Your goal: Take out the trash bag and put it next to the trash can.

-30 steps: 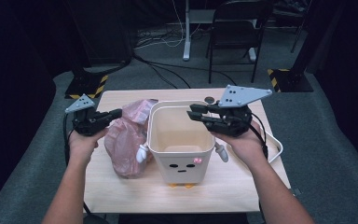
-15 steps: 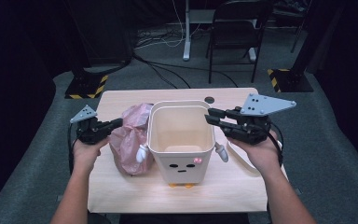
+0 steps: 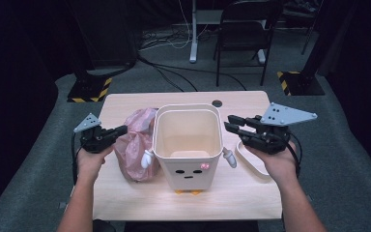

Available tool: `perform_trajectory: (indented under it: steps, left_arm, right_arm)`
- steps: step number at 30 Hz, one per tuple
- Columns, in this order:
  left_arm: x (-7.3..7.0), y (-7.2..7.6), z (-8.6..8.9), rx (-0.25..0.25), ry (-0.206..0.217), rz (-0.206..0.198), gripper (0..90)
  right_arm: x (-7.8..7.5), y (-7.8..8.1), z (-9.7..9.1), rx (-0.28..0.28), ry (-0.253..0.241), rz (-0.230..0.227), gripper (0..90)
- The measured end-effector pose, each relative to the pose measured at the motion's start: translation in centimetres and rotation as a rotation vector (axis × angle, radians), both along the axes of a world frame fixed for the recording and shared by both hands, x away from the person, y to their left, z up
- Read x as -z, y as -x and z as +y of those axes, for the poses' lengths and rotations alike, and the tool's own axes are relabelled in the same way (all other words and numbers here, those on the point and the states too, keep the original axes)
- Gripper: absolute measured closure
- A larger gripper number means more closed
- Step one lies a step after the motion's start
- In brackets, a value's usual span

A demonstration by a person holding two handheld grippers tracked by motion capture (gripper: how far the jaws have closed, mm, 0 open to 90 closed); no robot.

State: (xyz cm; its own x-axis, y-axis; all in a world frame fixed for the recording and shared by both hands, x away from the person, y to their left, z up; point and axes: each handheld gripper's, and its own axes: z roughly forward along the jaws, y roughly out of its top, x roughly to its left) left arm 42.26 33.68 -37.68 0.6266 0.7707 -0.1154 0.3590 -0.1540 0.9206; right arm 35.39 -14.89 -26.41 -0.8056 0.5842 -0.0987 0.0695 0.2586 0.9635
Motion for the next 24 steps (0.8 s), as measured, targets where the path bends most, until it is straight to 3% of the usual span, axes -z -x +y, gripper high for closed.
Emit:
perform_trajectory:
  steps: [5, 14, 24]
  left_arm:
    - [0.1, 0.2, -0.1, 0.000, 0.014, -0.008, 80.0]
    - [-0.4, 0.8, -0.2, -0.003, 0.039, -0.036, 52.3]
    - [-0.6, 1.6, -0.7, -0.008, -0.021, -0.059, 46.8]
  right_arm:
    - [0.6, 0.2, -0.9, 0.028, -0.007, -0.005, 69.1]
    - [1.7, 0.5, -2.8, 0.085, -0.034, -0.003, 62.6]
    - [4.2, 0.4, -3.8, 0.129, -0.012, 0.034, 58.3]
